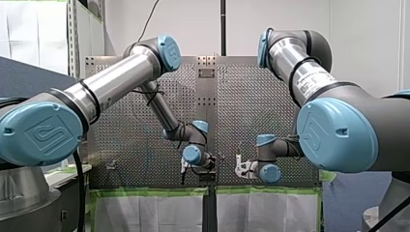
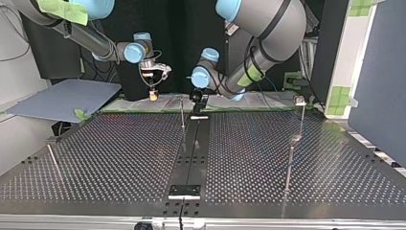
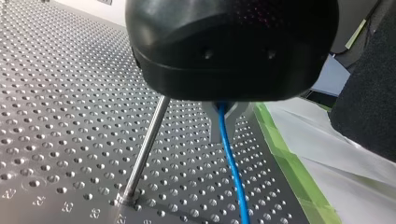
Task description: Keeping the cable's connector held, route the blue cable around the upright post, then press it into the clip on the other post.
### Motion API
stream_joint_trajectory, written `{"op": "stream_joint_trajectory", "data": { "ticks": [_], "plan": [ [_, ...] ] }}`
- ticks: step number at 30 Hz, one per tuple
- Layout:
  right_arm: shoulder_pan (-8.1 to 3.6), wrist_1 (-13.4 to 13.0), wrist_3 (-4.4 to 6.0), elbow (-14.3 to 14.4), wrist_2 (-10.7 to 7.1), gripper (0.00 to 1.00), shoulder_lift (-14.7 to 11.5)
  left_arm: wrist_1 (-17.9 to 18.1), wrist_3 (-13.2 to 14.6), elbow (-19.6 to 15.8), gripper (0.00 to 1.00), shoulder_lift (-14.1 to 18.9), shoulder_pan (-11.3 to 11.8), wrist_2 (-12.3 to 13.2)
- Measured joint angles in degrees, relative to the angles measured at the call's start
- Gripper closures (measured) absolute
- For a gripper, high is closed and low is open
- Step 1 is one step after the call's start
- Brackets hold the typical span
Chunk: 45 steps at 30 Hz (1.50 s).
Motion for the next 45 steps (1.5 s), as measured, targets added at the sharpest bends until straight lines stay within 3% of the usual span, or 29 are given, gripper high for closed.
{"op": "stream_joint_trajectory", "data": {
  "ticks": [5,8,16,21,28,37,41,45],
  "plan": [
    [-0.02,-0.1,-0.25,-0.3,-0.07,1.00,0.0,-0.2,0.2,0.0,1.00,0.0,0.5,0.4],
    [-0.03,0.3,-0.97,-0.3,0.09,1.00,0.0,-0.3,0.5,0.0,1.00,0.0,0.6,0.4],
    [0.18,3.5,-5.19,0.2,0.86,1.00,0.0,-1.5,3.9,0.0,1.00,0.2,0.4,-0.5],
    [0.33,3.1,-6.19,1.8,1.00,1.00,0.0,-4.1,6.7,0.0,1.00,0.3,-0.3,-2.2],
    [0.44,0.4,-6.36,4.0,0.98,1.00,-0.1,-7.8,9.9,0.0,1.00,1.0,-1.4,-3.8],
    [0.08,-1.5,-6.19,4.4,-1.07,1.00,-0.8,-8.5,9.9,0.0,1.00,3.2,-2.2,-4.2],
    [-0.09,-1.8,-4.94,4.4,-1.78,1.00,-2.3,-8.5,9.4,0.0,1.00,3.2,-2.1,-4.2],
    [-0.32,-2.3,-2.84,4.2,-2.06,1.00,-4.1,-8.4,8.7,0.0,1.00,3.2,-2.0,-4.1]
  ]
}}
